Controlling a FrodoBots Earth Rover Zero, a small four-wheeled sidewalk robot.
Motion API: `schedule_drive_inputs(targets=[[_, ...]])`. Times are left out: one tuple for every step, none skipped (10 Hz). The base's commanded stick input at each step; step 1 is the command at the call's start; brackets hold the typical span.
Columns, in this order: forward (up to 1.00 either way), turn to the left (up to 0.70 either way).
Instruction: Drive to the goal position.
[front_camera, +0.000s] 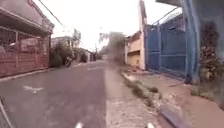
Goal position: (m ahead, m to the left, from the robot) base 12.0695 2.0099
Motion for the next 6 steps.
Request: schedule_drive_inputs(targets=[[0.78, 0.0], [0.78, 0.0], [0.78, 0.0], [0.78, 0.0], [0.78, 0.0], [0.78, 0.0]])
